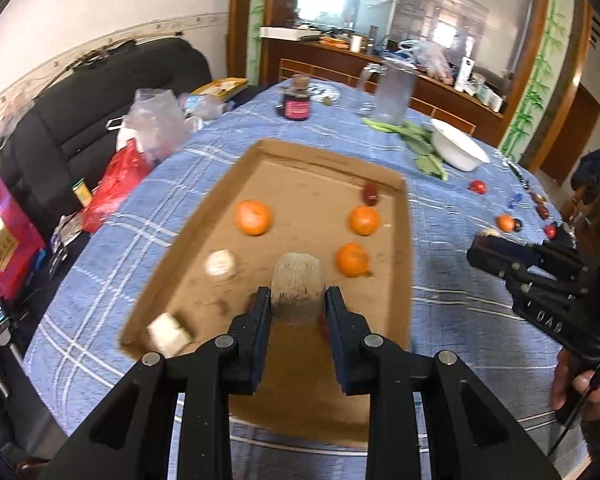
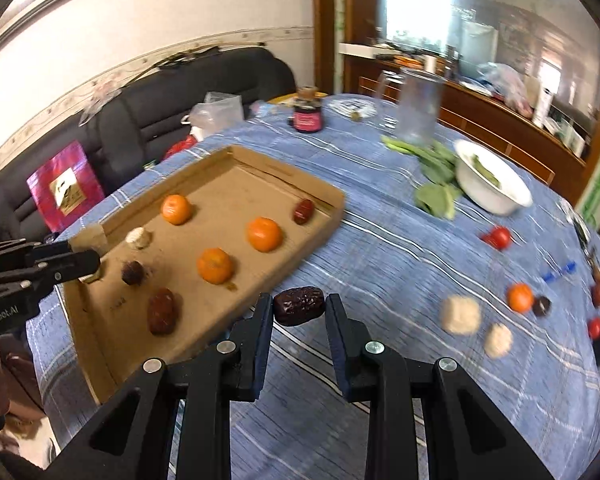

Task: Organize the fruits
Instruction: 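Carry the dark date and tan bun over the cardboard tray, then lower the date and bun into the tray and open both tools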

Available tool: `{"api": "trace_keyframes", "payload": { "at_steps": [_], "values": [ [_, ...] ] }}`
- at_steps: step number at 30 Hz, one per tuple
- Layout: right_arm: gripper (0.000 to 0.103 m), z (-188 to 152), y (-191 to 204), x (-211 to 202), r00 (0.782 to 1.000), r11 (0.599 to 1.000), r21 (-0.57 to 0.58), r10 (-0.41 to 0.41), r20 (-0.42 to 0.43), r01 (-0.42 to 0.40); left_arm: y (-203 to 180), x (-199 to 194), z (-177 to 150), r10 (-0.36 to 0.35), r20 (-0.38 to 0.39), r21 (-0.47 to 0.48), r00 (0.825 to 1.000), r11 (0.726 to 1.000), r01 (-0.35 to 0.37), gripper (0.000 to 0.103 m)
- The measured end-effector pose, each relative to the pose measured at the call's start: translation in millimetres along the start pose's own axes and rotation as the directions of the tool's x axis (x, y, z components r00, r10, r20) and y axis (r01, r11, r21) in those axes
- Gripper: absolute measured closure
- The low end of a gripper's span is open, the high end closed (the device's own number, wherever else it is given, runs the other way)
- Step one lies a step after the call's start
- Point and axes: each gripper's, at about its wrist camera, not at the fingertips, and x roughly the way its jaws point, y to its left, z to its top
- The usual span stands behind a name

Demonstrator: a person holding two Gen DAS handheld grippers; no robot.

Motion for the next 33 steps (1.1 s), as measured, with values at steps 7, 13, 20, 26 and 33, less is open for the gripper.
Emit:
{"api": "trace_keyframes", "payload": {
  "at_steps": [7, 13, 20, 26, 33],
  "values": [
    [0.074, 20, 32, 20, 0.999, 0.996, -0.066, 0.053, -0.005, -0.053, 33, 8, -11, 0.034, -0.032, -0.029, 0.999, 0.999, -0.035, 0.077],
    [0.074, 33, 53, 41, 0.997, 0.991, -0.112, 0.072, -0.031, -0.075, 42, 21, -8, 0.035, -0.05, -0.046, 0.998, 0.998, -0.037, 0.077],
    [0.074, 58, 60, 75, 0.995, 0.988, -0.131, 0.079, -0.056, -0.086, 47, 36, 6, 0.019, -0.06, -0.059, 0.998, 0.998, -0.023, 0.077],
    [0.074, 74, 57, 107, 0.995, 0.989, -0.134, 0.057, -0.083, -0.068, 48, 49, 25, 0.008, -0.054, -0.045, 0.999, 0.999, -0.011, 0.077],
    [0.074, 83, 44, 132, 0.992, 0.992, -0.102, 0.06, -0.11, -0.072, 40, 67, 35, -0.034, -0.073, -0.021, 0.997, 0.999, 0.033, 0.077]
  ]
}}
